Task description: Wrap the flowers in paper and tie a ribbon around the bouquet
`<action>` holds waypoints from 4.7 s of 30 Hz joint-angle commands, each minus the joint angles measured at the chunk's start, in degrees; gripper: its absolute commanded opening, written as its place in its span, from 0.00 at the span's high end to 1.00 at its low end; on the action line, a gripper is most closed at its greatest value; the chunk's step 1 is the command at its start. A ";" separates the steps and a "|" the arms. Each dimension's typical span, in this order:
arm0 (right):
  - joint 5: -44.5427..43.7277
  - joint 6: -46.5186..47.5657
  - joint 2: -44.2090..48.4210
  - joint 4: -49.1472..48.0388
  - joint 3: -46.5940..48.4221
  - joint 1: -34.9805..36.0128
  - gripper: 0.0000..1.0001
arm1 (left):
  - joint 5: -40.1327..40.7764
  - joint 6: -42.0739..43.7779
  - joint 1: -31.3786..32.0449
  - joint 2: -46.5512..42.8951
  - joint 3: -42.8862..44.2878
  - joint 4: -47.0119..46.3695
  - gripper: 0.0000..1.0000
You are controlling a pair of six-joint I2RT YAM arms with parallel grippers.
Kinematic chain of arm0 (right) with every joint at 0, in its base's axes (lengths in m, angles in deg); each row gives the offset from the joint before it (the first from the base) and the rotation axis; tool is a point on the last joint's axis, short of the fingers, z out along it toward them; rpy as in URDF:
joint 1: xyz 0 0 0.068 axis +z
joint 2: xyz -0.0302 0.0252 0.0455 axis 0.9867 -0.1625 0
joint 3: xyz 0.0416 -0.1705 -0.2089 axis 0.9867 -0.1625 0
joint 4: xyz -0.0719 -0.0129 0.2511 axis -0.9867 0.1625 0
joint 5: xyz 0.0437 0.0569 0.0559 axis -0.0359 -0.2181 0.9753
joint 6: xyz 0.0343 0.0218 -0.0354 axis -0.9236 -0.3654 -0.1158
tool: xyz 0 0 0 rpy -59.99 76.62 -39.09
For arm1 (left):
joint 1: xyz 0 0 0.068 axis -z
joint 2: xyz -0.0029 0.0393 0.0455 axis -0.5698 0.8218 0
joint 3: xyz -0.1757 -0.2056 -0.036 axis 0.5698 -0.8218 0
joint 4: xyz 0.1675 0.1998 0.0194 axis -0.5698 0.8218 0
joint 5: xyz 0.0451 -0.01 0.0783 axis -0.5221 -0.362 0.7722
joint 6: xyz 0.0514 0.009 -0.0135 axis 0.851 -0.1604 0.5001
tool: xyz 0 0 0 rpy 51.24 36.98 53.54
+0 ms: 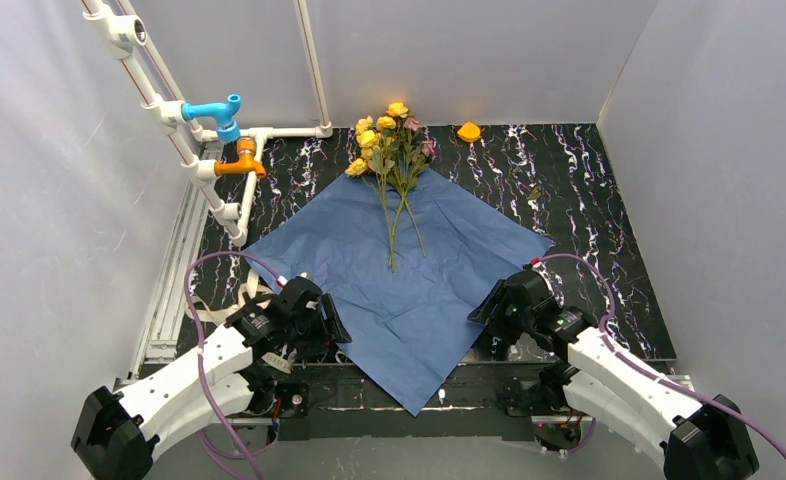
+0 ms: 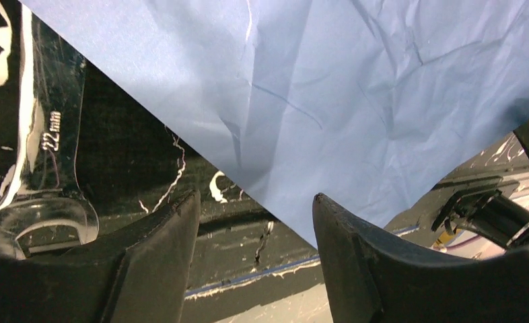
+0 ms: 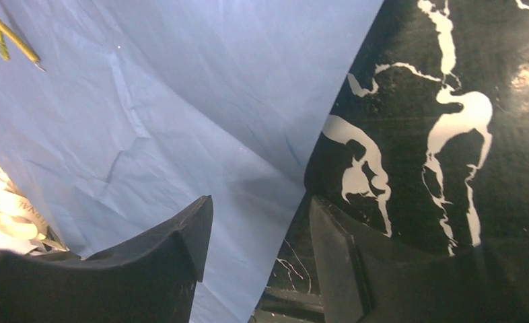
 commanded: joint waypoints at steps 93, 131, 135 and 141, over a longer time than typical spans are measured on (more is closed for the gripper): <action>-10.47 0.37 -8.61 10.67 8.73 0.25 0.99 | 17.20 85.25 57.42 28.89 1.86 -42.08 0.41; 10.44 23.08 -5.27 1.18 18.70 0.24 0.36 | 20.14 71.30 57.86 24.67 0.69 -47.64 1.00; 22.43 20.54 -13.38 -13.34 16.00 1.12 0.61 | 21.82 69.77 57.89 21.90 0.20 -47.78 1.00; 26.60 20.44 -28.02 -24.01 19.90 7.16 0.89 | 25.05 67.48 57.84 16.47 -1.63 -48.72 1.00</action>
